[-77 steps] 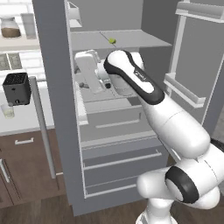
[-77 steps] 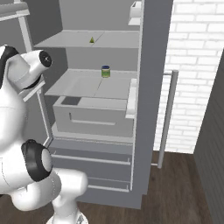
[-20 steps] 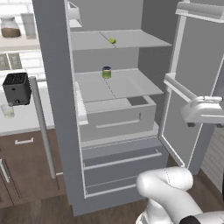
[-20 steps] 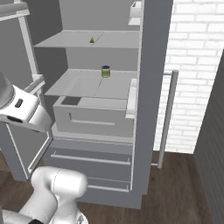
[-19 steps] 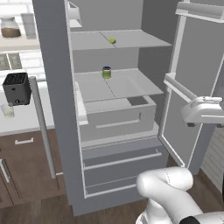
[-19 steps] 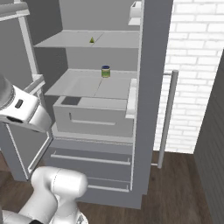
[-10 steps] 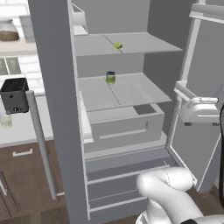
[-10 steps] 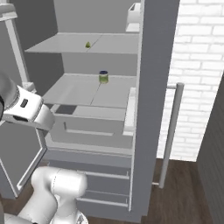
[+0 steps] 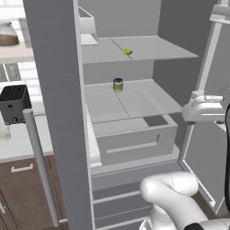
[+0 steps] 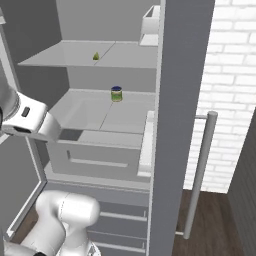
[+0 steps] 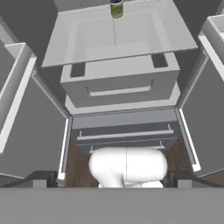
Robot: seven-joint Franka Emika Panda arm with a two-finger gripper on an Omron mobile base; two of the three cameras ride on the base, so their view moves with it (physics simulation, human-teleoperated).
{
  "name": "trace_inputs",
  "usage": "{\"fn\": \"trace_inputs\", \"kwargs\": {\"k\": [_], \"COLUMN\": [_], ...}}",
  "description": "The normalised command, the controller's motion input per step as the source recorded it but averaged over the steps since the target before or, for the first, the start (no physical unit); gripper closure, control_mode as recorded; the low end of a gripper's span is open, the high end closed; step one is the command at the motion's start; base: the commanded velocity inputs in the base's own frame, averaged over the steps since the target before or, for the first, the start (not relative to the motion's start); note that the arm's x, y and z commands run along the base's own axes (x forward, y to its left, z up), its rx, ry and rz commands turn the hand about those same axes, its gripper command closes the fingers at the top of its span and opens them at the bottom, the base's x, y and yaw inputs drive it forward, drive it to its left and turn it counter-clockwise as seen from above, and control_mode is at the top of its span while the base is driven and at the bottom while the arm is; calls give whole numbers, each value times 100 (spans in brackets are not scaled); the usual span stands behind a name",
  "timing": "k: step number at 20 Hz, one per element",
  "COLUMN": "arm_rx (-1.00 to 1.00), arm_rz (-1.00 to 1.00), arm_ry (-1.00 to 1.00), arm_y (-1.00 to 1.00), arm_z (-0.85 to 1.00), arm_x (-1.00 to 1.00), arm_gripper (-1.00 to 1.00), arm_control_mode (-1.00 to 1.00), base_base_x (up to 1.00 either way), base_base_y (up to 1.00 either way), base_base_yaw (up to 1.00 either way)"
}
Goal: Grab a lemon wedge from the fridge and one ice cube from the ice bowl, and put them in the glass of lemonade.
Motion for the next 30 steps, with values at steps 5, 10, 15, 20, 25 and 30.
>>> {"fn": "trace_inputs", "kwargs": {"k": [5, 10, 15, 20, 25, 30], "arm_rx": [0, 1, 0, -9, -11, 0], "arm_rz": [0, 0, -3, -9, -1, 4], "arm_ry": [-17, -29, -16, -13, -6, 0], "arm_y": [25, 23, 21, 0, -6, -17], "arm_z": [14, 46, 6, 82, 44, -24], "arm_x": [48, 26, 100, 100, 100, 81], "arm_gripper": [-100, -100, -100, -100, -100, -100], "arm_control_mode": [-100, -100, -100, -100, -100, -100], "base_base_x": [0, 0, 0, 0, 0, 0], "base_base_y": [0, 0, 0, 0, 0, 0], "base_base_yaw": [0, 0, 0, 0, 0, 0]}}
